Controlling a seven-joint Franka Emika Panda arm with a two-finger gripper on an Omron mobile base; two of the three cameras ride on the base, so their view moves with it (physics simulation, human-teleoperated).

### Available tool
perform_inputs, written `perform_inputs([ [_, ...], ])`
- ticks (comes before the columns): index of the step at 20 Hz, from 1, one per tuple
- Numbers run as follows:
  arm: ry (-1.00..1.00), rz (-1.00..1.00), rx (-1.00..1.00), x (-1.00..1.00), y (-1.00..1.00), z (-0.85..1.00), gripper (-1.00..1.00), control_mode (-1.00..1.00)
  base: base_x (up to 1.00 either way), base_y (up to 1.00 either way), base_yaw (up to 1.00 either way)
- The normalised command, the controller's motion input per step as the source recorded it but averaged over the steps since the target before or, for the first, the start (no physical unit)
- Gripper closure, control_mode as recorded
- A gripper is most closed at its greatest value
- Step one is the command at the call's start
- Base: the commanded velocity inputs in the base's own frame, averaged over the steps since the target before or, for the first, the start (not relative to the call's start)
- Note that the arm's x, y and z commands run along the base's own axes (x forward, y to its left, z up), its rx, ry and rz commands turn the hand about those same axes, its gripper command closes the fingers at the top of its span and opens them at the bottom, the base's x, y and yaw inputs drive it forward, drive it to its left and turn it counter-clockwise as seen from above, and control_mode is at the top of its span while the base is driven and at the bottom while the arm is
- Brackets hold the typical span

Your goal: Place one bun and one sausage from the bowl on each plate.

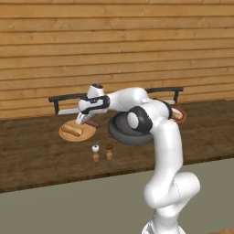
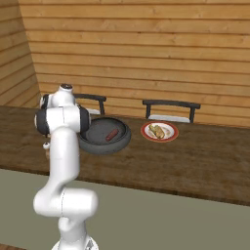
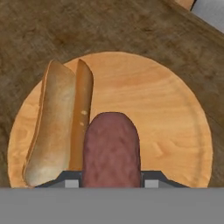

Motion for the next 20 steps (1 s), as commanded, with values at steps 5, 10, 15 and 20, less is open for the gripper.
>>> perform_inputs([
  [5, -0.06, 0.0, 0.0, 0.13, 0.43, -0.03, 1.0, -1.0, 0.0, 0.0, 0.0],
  [10, -0.03, 0.0, 0.0, 0.08, 0.26, -0.02, -1.0, -1.0, 0.0, 0.0, 0.0],
  [15, 0.0, 0.0, 0.0, 0.14, 0.0, 0.0, -1.0, -1.0, 0.0, 0.0, 0.0],
  [20, -0.04, 0.0, 0.0, 0.14, 0.0, 0.0, -1.0, -1.0, 0.0, 0.0, 0.0],
])
